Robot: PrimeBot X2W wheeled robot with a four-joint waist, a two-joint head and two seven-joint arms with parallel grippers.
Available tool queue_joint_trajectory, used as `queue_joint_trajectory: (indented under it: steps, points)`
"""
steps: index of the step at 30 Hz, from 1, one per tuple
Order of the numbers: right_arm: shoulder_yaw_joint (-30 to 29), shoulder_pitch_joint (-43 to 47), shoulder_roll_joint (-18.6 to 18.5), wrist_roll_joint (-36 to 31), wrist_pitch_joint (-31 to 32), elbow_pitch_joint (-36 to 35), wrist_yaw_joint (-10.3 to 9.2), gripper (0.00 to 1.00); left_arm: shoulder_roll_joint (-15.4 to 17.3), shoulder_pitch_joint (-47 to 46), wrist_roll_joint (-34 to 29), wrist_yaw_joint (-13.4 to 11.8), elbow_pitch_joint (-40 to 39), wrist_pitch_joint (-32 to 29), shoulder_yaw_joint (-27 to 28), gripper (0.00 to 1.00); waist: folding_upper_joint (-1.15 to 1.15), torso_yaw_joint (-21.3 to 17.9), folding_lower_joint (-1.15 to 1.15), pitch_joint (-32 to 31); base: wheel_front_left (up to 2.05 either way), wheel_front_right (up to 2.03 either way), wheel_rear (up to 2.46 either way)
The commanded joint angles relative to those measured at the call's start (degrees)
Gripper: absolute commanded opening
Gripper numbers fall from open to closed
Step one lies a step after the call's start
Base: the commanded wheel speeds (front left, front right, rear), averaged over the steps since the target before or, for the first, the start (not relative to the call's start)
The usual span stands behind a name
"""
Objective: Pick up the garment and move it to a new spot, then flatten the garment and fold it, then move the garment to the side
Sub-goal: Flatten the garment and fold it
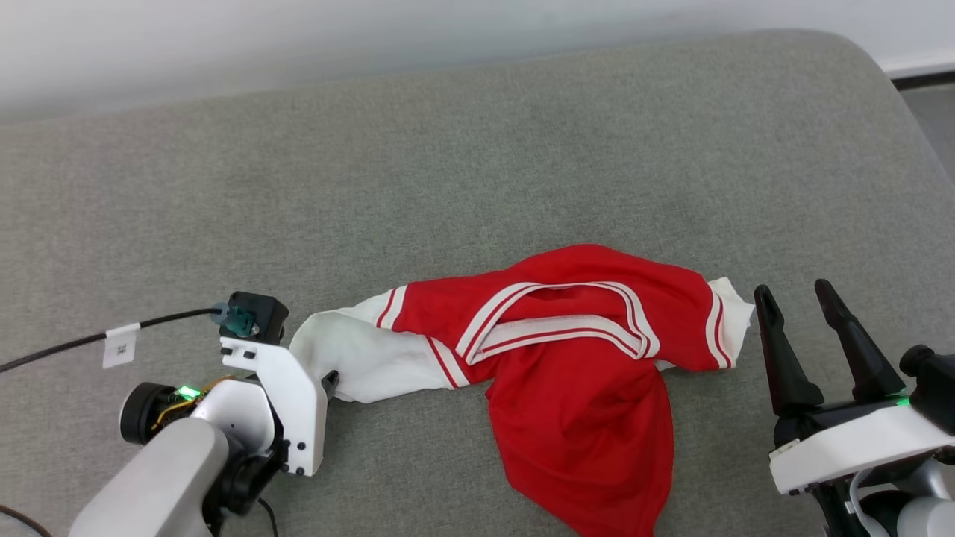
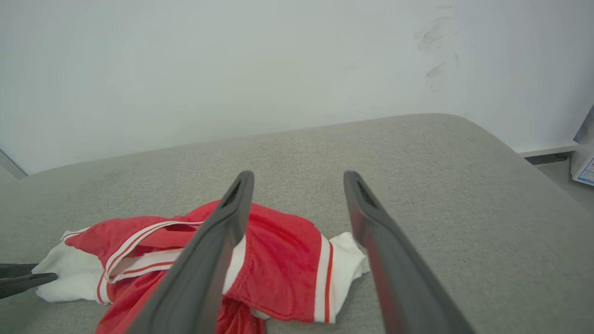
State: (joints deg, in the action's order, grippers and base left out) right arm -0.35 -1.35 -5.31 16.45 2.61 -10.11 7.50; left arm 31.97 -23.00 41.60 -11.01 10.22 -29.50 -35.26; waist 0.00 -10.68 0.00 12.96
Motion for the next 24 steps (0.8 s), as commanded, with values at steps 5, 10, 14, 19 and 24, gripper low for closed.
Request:
queue_joint_trajectory:
  steps: [5,10,14,19,24]
  points:
    - [0.2,-2.0,0.2,1.1,-1.3,1.8,-0.02,1.0,0.3,-0.1,2.0,1.7,2.6,-8.0,-3.2,0.94,0.0,-1.6,0.0,2.8,0.0,0.0,0.0]
    - [-0.4,-3.0,-0.1,2.1,-1.7,3.1,-0.02,1.0,-0.2,-0.5,1.7,1.2,2.3,-8.0,-3.4,0.0,0.0,-1.5,0.0,3.5,0.0,0.0,0.0]
    - [-1.7,-3.3,-0.9,3.3,-1.3,3.8,-0.02,1.0,-0.3,-1.0,-0.5,-1.5,0.4,-0.3,-0.4,0.0,0.0,-0.6,0.0,3.3,0.0,0.0,0.0]
    - [-5.1,-3.2,-2.5,5.2,2.0,5.8,-0.02,1.0,0.5,0.0,-3.2,-5.4,-4.5,7.9,2.9,0.0,0.0,1.3,0.0,2.5,0.0,0.0,0.0]
    - [-8.6,-4.8,-5.8,8.3,8.0,8.9,-0.02,1.0,1.8,1.5,-5.1,-8.9,-9.9,12.8,5.8,0.0,0.0,3.2,0.0,2.1,0.0,0.0,0.0]
